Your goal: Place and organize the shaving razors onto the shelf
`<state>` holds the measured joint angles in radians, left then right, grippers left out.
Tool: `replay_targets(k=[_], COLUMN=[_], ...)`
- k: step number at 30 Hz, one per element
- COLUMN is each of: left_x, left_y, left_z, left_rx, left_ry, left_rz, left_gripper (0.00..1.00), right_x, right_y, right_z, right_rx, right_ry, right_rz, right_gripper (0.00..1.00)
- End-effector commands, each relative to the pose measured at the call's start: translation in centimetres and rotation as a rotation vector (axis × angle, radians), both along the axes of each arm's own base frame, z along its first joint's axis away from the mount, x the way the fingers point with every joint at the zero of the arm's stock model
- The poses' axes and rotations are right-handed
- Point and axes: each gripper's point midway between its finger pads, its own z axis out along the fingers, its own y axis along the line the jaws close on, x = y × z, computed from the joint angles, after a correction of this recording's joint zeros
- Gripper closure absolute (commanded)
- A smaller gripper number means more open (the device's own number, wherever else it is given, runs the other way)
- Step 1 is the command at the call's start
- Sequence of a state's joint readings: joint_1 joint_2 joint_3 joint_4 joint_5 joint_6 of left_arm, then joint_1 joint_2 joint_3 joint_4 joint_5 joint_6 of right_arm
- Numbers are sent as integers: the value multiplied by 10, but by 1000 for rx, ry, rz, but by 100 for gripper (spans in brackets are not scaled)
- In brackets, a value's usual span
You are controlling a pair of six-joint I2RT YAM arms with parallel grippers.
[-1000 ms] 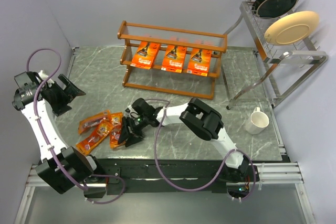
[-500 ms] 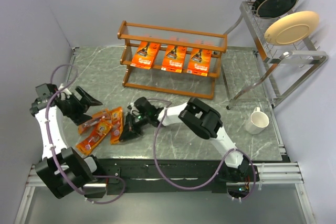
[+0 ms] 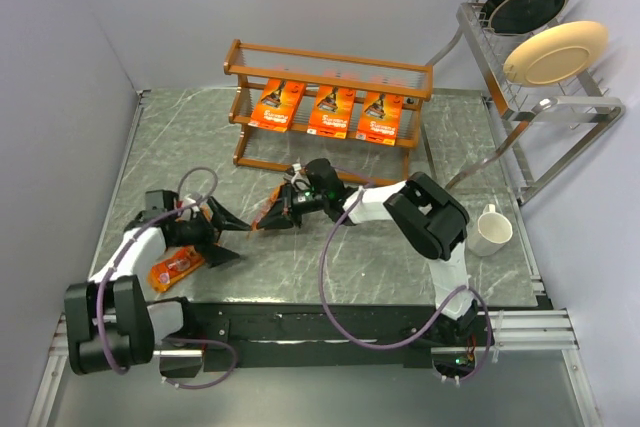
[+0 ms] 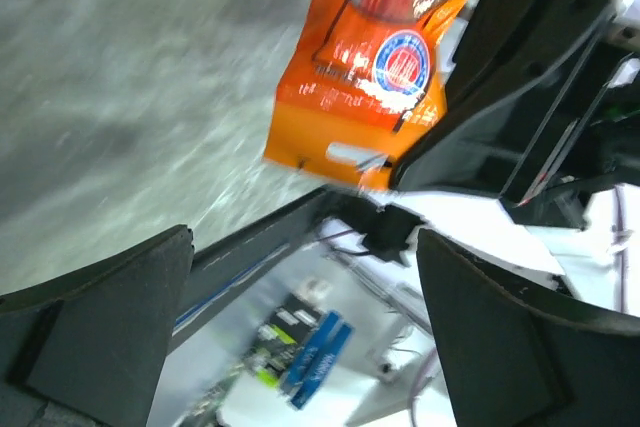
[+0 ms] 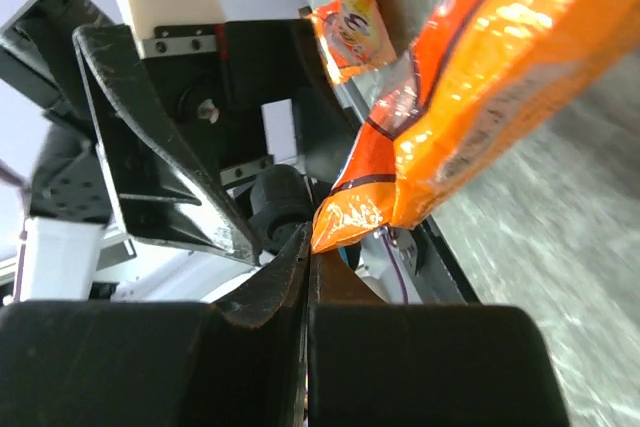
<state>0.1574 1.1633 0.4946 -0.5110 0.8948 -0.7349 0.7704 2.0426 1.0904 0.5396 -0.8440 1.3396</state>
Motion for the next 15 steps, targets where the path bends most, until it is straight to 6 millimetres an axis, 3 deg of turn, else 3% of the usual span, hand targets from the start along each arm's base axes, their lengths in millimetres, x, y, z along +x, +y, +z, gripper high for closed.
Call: replay_targets(k=[1, 3, 4, 7, 11, 15], left_x=[39, 45, 58, 64, 72, 73], left_y=[-13, -17, -17, -28, -45, -57], left_z=[14, 9, 15, 7, 4, -14], left_rx=[-138, -192, -205, -247, -275, -249], left_ry=[-106, -40, -101, -21, 20, 95], left_rz=[41, 64, 64, 62, 38, 36], left_gripper=[1, 2, 2, 4, 8, 16], right_x=[3, 5, 5, 10, 13, 16], right_y=[-12, -18, -22, -29, -32, -35], right_z=[19, 11, 6, -7, -9, -11], right_rx=[47, 26, 14, -16, -11, -17], right_ry=[-31, -8, 1, 33, 33, 42], right_rz=[3, -4, -8, -27, -34, -46], right_gripper=[100, 100, 100, 100, 100, 100])
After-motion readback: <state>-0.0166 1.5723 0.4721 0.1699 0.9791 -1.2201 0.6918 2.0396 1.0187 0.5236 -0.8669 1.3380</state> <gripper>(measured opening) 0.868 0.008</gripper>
